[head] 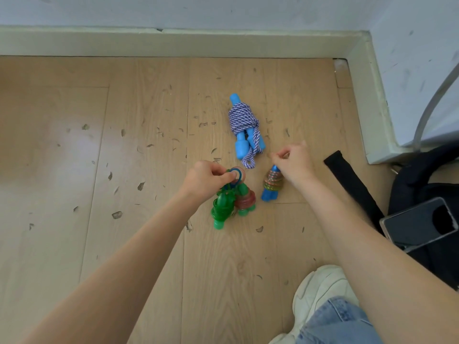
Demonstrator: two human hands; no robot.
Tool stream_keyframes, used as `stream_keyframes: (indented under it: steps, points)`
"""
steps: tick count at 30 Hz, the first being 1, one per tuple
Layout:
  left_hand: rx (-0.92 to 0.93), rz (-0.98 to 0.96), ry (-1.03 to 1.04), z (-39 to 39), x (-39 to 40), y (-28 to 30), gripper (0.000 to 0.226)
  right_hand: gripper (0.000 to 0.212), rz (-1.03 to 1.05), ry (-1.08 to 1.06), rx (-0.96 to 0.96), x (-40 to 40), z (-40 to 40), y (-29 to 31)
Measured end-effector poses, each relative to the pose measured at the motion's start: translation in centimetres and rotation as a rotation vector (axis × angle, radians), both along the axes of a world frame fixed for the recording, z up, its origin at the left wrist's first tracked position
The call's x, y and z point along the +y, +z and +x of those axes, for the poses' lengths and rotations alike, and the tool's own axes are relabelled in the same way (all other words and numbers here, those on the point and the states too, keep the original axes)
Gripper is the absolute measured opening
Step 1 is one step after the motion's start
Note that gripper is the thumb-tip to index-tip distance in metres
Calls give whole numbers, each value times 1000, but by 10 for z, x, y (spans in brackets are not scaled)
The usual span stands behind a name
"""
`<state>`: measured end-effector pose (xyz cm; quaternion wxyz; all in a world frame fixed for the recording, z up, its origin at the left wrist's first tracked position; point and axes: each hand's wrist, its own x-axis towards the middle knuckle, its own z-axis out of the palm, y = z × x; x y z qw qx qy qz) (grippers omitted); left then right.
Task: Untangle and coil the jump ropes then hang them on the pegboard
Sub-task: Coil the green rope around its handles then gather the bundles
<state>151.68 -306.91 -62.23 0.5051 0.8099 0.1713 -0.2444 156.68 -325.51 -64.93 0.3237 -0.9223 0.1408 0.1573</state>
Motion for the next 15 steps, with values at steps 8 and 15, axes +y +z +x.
stream_keyframes:
  steps: [8, 15]
  points:
    - [66, -42, 71, -2, 5, 4, 13, 13, 310, 206, 73, 30, -14, 10]
    - [77, -125, 59, 6, 15, -8, 19, 18, -219, 435, -210, 53, -14, -15]
